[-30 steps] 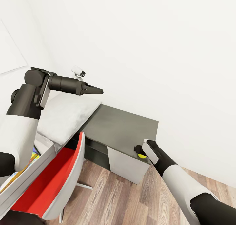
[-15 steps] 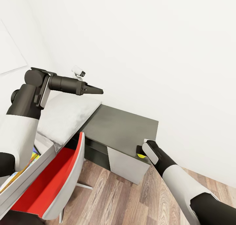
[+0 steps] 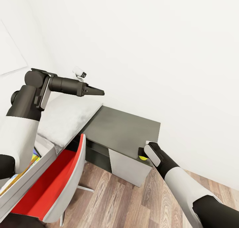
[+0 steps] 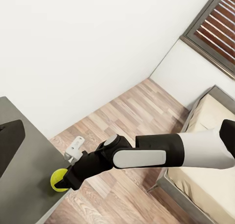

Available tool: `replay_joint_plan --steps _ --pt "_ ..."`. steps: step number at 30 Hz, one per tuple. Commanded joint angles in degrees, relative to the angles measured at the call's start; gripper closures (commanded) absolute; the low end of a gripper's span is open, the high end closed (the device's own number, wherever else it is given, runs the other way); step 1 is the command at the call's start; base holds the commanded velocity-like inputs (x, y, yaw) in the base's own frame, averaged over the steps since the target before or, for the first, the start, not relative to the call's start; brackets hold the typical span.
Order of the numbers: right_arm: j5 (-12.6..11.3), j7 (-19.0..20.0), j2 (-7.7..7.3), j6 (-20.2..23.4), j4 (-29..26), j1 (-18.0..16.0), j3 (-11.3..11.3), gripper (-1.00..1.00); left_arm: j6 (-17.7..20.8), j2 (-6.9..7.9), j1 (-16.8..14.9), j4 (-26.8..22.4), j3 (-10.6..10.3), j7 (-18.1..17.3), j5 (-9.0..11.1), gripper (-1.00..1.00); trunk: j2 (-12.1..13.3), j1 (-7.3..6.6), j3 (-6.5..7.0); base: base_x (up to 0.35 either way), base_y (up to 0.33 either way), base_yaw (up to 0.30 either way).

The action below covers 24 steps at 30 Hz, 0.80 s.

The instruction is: Put all the toys in the child's room - the three board games (two on the bed and one on the table), the two jigsaw puzzles on the table, and the tennis ball on the table - inside the toy box on the table in the child's room.

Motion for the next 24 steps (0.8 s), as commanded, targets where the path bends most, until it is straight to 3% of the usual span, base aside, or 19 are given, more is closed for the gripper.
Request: replay_joint_plan --steps 1,8,14,18,21,22,24 --pt "-1.15 -0.59 -0.04 -0.05 -0.05 -0.03 0.25 1.0 0.61 0.06 -0.07 0.01 -0.17 -0.12 0.13 -1.0 -0.1 0.04 -0.11 0.0 0.0 0.0" --pt "-1.18 -0.59 -0.13 -0.05 -0.17 -0.03 0.25 1.0 0.61 0.44 0.01 0.01 -0.07 -0.12 0.09 -1.0 -0.1 0.04 -0.11 0.0 0.0 0.0" --pt "-1.2 -0.55 -0.33 -0.05 -0.48 -0.03 0.34 1.0 0.61 2.49 0.25 0.01 0.0 -0.12 0.1 -1.0 -0.1 0.04 0.13 0.0 0.0 0.0" --pt "-1.3 -0.47 -1.04 0.02 -3.78 0.41 0.23 1.0 0.61 6.62 1.34 0.01 0.17 -0.12 0.6 -1.0 -0.1 0.04 0.47 0.0 0.0 0.0" --pt "-1.37 -0.55 -1.4 0.39 -8.92 0.89 0.03 1.0 0.61 11.5 3.63 0.07 0.5 -0.12 0.85 -1.0 -0.1 0.04 0.75 0.0 0.0 0.0" --pt "-1.38 -0.56 -1.45 0.46 -9.88 0.93 -0.03 1.0 0.61 12.47 4.11 0.08 0.53 -0.12 0.89 -1.0 -0.1 0.04 0.84 0.0 0.0 0.0" --pt "-1.52 -0.61 -2.06 0.9 -13.86 1.14 -0.12 1.0 0.61 16.43 6.47 0.12 0.72 -0.12 1.32 -1.0 -0.1 0.04 1.03 0.0 0.0 0.0"
